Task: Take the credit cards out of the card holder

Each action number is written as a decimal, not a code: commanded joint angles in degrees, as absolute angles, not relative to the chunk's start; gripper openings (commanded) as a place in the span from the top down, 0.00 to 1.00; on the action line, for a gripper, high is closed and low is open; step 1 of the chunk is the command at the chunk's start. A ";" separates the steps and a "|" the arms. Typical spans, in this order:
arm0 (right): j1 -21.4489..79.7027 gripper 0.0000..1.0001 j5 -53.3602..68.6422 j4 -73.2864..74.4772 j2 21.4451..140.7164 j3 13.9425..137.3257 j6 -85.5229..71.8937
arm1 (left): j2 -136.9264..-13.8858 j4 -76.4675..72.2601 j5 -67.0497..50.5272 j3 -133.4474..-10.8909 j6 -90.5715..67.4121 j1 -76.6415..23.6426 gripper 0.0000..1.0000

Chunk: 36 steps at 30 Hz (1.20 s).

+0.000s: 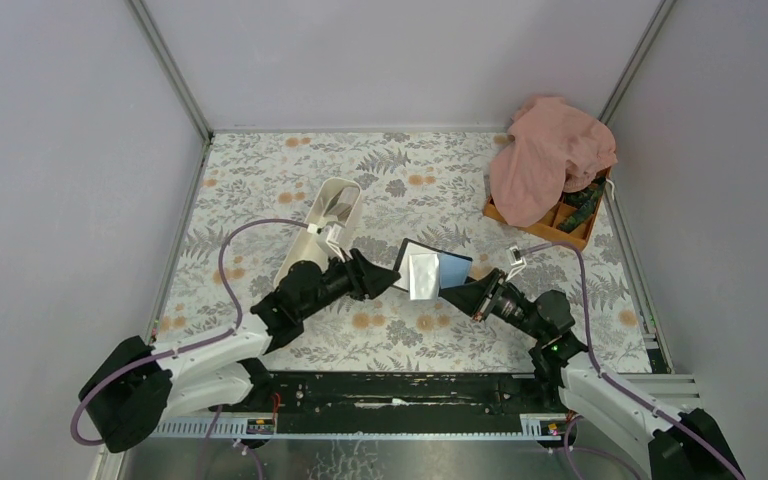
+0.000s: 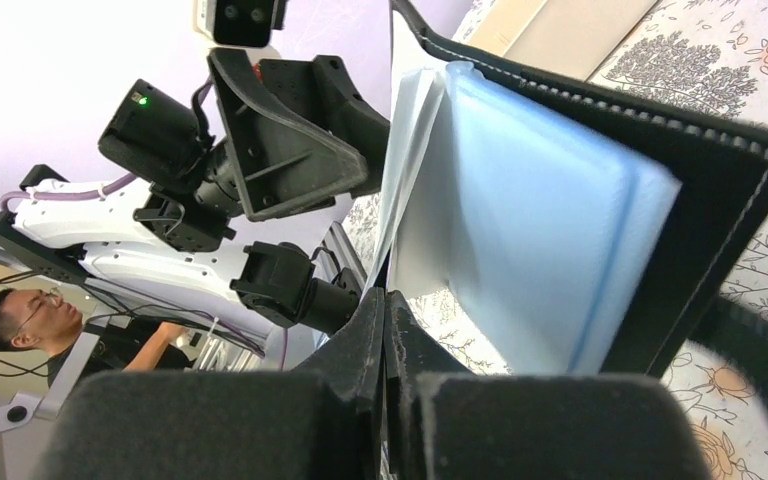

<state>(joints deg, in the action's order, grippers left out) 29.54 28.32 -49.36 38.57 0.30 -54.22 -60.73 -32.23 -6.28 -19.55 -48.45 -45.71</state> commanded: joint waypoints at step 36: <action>28.78 1.00 28.85 -53.08 39.08 -1.17 -54.05 | -56.64 -31.44 -9.61 -24.56 -43.76 -52.13 0.38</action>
